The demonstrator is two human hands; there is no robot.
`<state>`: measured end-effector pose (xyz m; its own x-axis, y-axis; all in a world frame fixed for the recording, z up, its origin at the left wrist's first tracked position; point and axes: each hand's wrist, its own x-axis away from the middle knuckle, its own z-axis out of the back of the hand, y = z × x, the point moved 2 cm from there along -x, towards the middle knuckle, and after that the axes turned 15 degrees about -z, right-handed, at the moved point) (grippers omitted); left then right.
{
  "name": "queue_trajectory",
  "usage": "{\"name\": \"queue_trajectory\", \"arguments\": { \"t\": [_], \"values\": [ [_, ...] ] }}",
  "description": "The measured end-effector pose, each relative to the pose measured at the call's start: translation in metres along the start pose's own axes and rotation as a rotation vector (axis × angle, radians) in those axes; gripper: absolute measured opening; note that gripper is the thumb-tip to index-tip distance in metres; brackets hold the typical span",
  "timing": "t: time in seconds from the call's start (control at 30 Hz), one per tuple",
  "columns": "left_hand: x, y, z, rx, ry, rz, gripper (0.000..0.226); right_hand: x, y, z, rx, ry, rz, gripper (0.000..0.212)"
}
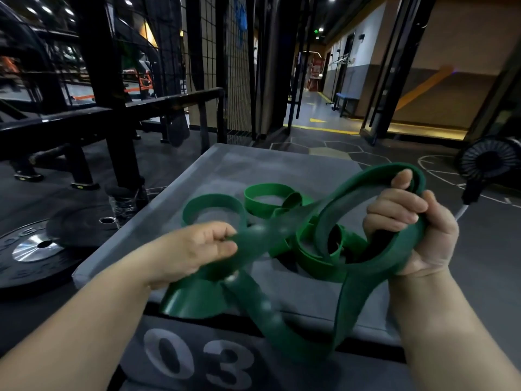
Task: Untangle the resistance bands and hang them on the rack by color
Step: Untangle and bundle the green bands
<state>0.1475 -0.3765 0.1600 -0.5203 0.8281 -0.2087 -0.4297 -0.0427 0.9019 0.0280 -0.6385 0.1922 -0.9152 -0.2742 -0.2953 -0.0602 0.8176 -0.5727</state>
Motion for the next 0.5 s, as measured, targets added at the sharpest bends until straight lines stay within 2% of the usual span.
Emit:
{"name": "queue_trajectory", "arguments": {
  "t": [0.1,0.2,0.27,0.37,0.5],
  "values": [
    [0.001,-0.001,-0.018,0.206,-0.172,0.071,0.02,0.0,-0.001,-0.003,-0.051,0.022,0.024,0.026],
    [-0.003,-0.003,-0.027,0.293,-0.138,0.113,0.015,-0.003,0.001,-0.006,-0.068,0.075,0.04,0.024],
    [-0.007,-0.012,-0.034,0.19,-0.047,0.162,0.017,-0.006,0.004,-0.009,-0.063,0.113,0.037,0.024],
    [-0.016,-0.019,-0.047,-0.055,0.032,0.181,0.006,-0.009,0.008,-0.014,-0.069,0.106,0.003,0.024],
    [-0.022,-0.018,-0.058,-0.274,0.039,0.063,0.013,-0.012,0.01,-0.02,-0.125,0.045,-0.029,0.022]
  ]
}}
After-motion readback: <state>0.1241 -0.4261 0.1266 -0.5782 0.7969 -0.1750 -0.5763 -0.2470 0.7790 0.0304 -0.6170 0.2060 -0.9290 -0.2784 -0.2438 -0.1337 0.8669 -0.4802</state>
